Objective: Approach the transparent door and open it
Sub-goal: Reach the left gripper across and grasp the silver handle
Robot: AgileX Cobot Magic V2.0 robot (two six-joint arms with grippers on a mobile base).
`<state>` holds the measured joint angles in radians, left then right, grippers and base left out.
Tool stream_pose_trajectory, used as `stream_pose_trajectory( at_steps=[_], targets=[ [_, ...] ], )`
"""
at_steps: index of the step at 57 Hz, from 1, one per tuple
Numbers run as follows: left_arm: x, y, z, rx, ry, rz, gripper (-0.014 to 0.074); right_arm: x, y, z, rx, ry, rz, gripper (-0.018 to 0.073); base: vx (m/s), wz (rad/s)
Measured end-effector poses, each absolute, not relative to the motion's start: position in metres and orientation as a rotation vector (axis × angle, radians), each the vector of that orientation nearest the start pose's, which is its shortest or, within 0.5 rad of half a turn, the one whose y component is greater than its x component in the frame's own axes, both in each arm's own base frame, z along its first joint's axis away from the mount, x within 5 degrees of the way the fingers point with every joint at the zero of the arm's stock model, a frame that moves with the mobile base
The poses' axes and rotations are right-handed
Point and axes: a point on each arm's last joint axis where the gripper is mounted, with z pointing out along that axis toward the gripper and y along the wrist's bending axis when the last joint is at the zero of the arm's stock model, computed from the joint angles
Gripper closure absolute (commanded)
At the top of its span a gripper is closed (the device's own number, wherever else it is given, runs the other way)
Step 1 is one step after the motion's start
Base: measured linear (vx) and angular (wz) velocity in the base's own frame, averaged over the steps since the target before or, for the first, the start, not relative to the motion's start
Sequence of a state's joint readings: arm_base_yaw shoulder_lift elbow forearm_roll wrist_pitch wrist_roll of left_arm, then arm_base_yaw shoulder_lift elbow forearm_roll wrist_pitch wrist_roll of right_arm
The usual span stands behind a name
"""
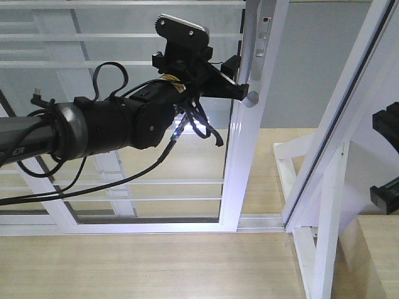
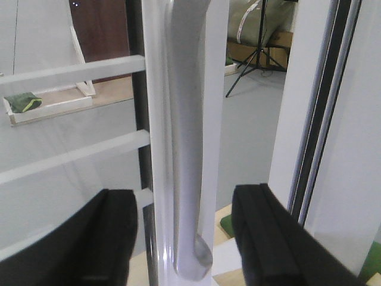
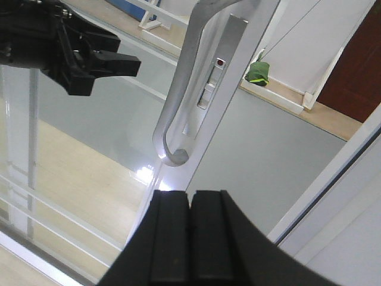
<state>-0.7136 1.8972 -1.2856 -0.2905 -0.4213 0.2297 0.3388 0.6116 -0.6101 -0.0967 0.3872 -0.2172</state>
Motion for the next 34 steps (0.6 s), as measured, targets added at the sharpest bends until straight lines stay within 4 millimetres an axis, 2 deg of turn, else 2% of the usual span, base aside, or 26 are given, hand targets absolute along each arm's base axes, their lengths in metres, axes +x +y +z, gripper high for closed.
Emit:
stream_pose_trajectory(
  at_steps=[12,34],
  targets=[
    [0.365,-0.303,0.263,0.473,1.610,-0.478,0.0125,0.120,0.038,0.333,-0.581,1.778,-0.032,0.0565,0.00,0.00],
    [0.393,-0.332,0.240,0.489,1.624,-0.491,0.0125,0.120,0.037,0.333,-0.592,1.773,-0.052,0.0565,0.00,0.00]
  ],
)
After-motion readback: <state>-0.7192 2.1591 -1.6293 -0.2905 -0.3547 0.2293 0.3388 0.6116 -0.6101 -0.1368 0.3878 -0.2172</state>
